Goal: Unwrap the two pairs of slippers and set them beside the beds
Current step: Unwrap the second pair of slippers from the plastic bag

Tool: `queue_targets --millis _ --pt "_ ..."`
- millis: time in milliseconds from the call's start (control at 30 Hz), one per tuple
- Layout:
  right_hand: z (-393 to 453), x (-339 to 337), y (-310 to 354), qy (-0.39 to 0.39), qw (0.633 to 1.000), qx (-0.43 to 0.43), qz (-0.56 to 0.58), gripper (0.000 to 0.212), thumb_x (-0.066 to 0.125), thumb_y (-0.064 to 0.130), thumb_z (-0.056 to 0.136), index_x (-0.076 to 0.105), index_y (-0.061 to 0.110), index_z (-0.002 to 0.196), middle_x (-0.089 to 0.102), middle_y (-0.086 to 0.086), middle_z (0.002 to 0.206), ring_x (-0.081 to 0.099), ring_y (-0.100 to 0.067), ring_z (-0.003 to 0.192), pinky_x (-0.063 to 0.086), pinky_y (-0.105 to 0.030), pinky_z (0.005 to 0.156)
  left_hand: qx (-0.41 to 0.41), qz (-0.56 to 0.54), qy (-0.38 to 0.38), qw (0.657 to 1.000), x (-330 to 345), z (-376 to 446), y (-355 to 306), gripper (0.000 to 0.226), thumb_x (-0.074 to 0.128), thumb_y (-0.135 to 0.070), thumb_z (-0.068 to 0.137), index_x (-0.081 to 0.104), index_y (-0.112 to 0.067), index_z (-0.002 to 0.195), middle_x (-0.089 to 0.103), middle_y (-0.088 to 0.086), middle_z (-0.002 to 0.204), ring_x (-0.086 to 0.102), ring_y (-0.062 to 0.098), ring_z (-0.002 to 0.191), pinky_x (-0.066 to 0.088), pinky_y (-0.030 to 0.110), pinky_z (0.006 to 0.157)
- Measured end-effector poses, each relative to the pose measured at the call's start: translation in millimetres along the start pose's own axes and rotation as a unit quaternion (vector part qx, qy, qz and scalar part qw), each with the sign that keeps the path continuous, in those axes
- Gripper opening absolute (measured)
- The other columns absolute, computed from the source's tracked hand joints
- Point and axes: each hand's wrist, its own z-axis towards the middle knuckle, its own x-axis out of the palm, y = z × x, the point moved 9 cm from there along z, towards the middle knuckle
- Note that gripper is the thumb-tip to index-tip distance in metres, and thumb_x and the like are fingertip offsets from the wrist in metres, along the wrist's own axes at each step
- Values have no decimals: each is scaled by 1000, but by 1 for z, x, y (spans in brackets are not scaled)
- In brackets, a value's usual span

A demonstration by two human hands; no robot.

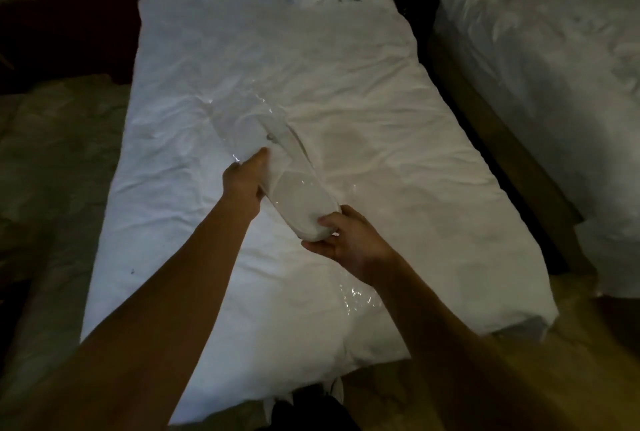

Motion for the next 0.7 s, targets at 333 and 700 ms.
queue_targets --millis 333,700 --pt "-41 -73 5 -23 994 32 -98 10 59 2 83 65 11 85 60 -15 97 71 -25 72 59 -37 65 -72 51 -29 996 -20 17 68 67 78 -27 79 49 -9 137 55 11 137 55 30 122 49 43 102" --pt "-90 -131 13 -64 987 48 -137 34 63 18 72 61 8 104 59 -13 99 64 -26 78 55 -30 57 -68 134 -55 987 -28 18 127 28 59 -26 93 64 -5 111 67 10 93 59 19 76 49 24 60"
